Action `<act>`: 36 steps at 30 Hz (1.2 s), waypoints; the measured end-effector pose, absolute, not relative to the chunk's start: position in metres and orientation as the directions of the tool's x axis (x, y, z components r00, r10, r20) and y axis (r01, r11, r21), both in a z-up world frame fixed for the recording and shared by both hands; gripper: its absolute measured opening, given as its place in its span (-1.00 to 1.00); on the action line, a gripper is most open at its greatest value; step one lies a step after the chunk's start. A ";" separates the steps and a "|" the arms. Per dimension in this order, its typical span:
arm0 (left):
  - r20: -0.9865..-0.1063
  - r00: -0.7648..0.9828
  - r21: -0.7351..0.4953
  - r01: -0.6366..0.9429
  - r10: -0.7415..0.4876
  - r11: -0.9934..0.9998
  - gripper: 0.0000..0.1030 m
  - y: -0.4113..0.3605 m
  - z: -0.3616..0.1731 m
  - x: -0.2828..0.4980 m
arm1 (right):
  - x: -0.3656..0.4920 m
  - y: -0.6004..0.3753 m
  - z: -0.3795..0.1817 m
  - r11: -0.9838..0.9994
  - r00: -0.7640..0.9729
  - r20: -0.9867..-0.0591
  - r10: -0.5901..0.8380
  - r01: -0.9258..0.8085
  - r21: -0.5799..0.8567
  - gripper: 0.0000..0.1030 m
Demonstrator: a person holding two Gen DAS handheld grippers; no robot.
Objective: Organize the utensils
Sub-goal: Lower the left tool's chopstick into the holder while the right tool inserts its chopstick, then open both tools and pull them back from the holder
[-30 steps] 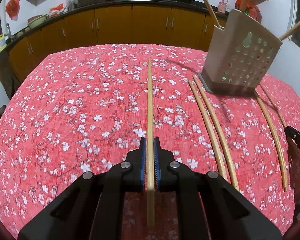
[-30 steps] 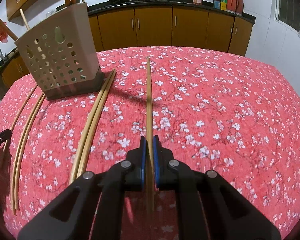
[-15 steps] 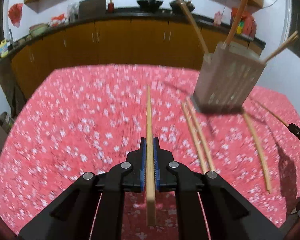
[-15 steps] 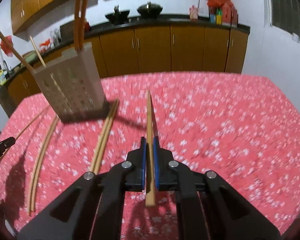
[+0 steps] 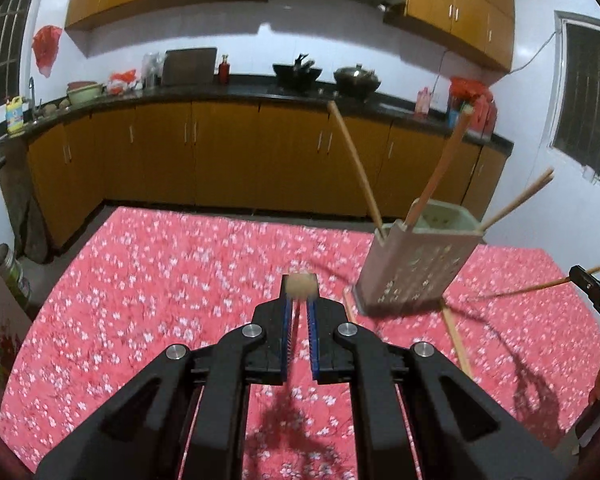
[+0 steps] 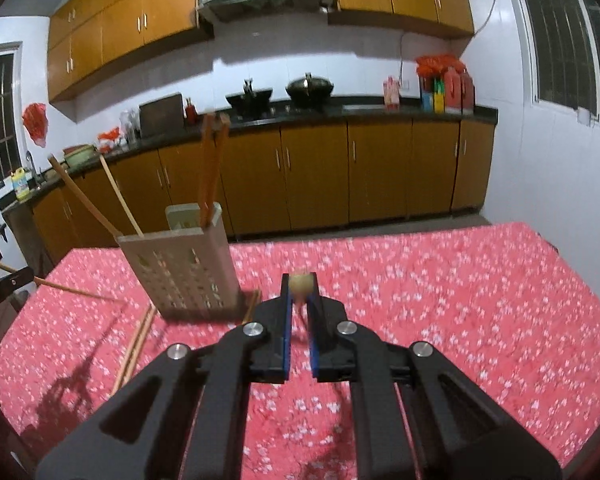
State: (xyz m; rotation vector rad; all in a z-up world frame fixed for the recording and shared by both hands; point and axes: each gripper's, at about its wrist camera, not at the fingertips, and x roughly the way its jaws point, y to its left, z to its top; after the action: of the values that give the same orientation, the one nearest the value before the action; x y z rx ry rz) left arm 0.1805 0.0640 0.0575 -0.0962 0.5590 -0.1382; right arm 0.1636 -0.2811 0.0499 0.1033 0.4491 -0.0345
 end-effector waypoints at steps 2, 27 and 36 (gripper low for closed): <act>-0.505 0.847 -0.124 0.118 -0.165 0.985 -0.85 0.061 0.066 0.181 | 0.161 -0.280 0.062 0.993 0.910 -0.413 0.008 0.040 0.108 -0.85; -0.124 0.965 -0.108 0.216 -0.229 0.970 -0.85 -0.018 0.186 0.192 | 0.205 -0.229 0.169 0.975 0.982 -0.115 0.151 -0.129 0.181 -0.85; -0.256 0.936 -0.153 0.209 -0.243 0.966 -0.85 -0.027 0.140 0.234 | 0.250 -0.224 0.132 0.970 0.952 -0.251 0.175 -0.122 0.210 -0.83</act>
State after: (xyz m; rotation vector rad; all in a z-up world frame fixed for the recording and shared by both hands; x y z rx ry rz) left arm 0.2342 -0.0269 0.1402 -0.1245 0.2768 -0.2315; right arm 0.2504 -0.2241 0.1323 0.1943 0.2713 0.1519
